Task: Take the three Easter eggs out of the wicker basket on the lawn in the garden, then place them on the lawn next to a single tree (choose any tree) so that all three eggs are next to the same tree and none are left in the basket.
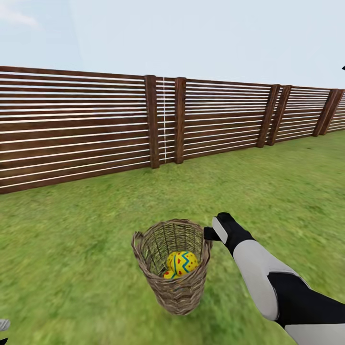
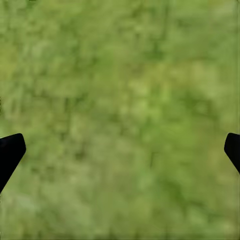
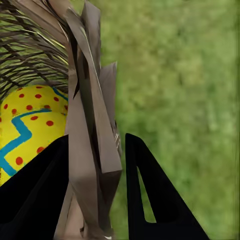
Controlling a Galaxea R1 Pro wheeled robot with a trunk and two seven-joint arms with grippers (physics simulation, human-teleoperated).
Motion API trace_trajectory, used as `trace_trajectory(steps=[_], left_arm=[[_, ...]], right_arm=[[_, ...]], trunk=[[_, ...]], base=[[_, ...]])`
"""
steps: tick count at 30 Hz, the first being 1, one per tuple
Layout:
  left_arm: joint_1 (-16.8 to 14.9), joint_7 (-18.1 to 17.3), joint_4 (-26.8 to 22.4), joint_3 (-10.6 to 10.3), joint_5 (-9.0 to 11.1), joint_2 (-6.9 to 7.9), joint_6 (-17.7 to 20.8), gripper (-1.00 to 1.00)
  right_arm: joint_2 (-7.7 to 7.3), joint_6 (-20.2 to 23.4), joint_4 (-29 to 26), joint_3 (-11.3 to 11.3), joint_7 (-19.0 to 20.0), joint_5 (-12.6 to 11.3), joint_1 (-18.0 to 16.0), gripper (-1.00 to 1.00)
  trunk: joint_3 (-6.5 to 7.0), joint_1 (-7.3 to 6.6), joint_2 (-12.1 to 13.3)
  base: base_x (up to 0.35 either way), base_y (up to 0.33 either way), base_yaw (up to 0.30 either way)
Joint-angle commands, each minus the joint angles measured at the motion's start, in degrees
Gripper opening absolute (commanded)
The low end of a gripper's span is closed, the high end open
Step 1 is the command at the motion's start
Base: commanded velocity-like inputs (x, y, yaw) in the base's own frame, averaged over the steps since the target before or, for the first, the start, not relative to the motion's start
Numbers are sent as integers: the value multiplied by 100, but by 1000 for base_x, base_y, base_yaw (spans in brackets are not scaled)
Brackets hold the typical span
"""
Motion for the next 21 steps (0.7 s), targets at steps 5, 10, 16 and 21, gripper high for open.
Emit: trace_trajectory(steps=[5, 10, 16, 21], left_arm=[[0, -12, -9, 0, 60, -5, 52, 100], [-3, -11, 0, 7, 55, -12, 52, 100], [-9, -3, 0, 10, 60, -23, 52, 100], [-9, -2, -7, 17, 52, -29, 52, 100]], right_arm=[[10, -6, -9, -46, -45, -138, -3, -100], [17, -6, -8, -40, -49, -138, -3, -100], [10, -6, -8, -53, -42, -141, -3, -100], [11, -6, -8, -54, -17, -141, -3, -100]], trunk=[[85, -112, 199], [174, -221, 400], [282, -353, 640], [365, -463, 841]], base=[[0, 0, 0], [0, 0, -97], [0, 0, -274], [0, 0, -221]])
